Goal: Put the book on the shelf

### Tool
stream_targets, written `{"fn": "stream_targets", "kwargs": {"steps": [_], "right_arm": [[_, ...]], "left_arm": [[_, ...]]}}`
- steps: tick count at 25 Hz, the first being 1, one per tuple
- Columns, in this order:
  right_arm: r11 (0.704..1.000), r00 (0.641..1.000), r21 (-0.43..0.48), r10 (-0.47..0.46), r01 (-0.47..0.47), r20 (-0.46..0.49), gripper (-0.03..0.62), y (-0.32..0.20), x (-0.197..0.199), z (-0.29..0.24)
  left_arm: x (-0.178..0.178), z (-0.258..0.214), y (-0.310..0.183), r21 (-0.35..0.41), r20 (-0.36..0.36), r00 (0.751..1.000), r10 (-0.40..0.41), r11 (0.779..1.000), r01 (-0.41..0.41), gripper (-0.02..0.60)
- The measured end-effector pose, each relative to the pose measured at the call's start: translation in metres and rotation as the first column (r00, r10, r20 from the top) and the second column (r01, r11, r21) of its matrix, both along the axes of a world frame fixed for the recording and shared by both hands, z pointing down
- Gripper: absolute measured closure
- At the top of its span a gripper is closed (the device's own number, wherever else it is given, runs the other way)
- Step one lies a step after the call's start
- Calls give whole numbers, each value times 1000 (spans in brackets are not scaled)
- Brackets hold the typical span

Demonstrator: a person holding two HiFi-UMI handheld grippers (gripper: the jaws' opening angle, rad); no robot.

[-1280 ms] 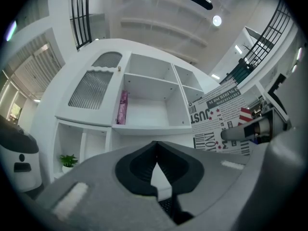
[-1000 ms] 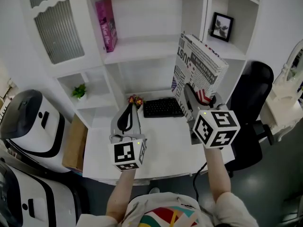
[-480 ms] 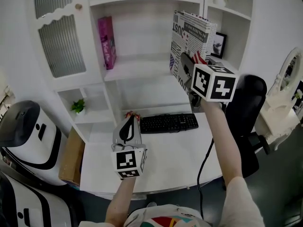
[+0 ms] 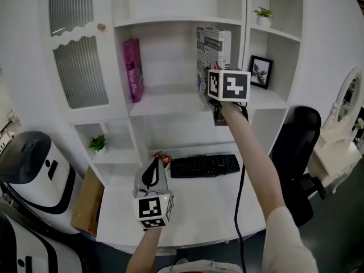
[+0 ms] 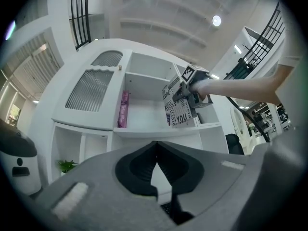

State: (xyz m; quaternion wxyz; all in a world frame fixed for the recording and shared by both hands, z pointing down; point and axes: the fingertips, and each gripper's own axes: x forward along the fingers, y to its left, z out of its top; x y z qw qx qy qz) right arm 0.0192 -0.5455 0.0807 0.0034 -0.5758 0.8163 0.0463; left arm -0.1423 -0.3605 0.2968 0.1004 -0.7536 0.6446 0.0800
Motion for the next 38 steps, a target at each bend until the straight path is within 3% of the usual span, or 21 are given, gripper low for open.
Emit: {"fn": "stream_targets", "kwargs": {"steps": [6, 21, 38], "right_arm": [[997, 1000, -73, 23, -22, 6, 438, -34, -8, 24], [996, 998, -64, 66, -64, 20, 439, -93, -8, 28], [997, 998, -60, 45, -43, 33, 439, -150, -17, 29]], "left_arm": [[-10, -8, -2, 24, 6, 1000, -11, 1000, 11, 580], [-16, 9, -29, -18, 26, 999, -18, 1000, 19, 578], [-19, 33, -65, -71, 27, 999, -31, 997, 33, 578]]}}
